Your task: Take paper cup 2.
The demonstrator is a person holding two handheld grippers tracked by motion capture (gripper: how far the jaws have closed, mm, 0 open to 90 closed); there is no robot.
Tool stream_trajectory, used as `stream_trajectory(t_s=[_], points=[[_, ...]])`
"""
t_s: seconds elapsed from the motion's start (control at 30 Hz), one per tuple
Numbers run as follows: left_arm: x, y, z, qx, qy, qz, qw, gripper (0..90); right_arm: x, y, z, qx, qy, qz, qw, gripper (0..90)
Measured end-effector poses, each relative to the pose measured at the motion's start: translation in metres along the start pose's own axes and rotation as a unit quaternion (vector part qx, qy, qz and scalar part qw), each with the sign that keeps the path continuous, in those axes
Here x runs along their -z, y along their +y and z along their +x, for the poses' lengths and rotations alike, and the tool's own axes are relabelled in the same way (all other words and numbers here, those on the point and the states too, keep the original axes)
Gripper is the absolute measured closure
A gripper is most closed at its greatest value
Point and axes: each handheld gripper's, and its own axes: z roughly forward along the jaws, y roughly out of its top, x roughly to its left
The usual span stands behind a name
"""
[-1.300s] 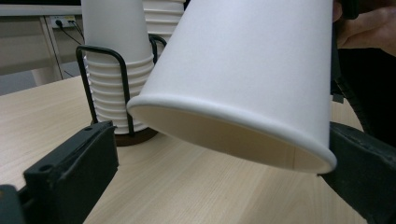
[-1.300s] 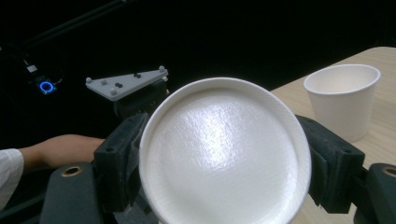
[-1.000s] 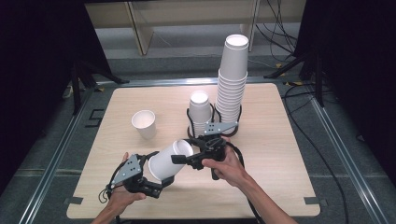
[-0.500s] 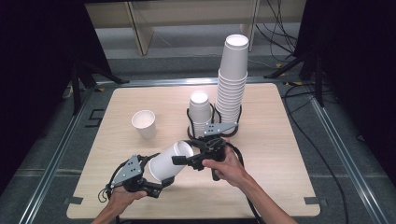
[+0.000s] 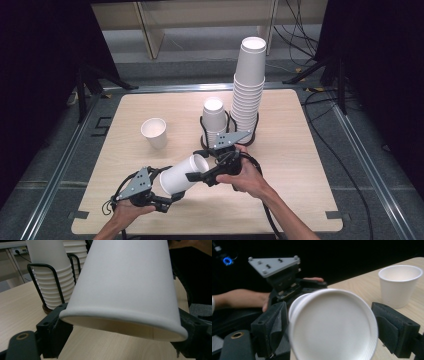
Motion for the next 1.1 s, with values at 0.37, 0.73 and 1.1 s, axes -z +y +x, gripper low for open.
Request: stream_trajectory(t_s=[0.37, 0.73, 1.1], points=[[-0.003, -0.002, -0.004, -0.034, -0.024, 0.046, 0.9981, 16.1, 0.003, 0.013, 0.018, 0.106, -0.044, 0.149, 0.9822, 16.2], [-0.004, -0.003, -0.007, -0.049, -0.044, 0.084, 0.9943, 16.6, -0.018, 0.010, 0.026, 0.135, -0.039, 0.295, 0.9451, 18.7], [-0.006, -0.002, -0.010, -0.065, -0.047, 0.107, 0.9910, 16.4, -0.039, 0.011, 0.030, 0.190, -0.042, 0.359, 0.9129, 21.1]])
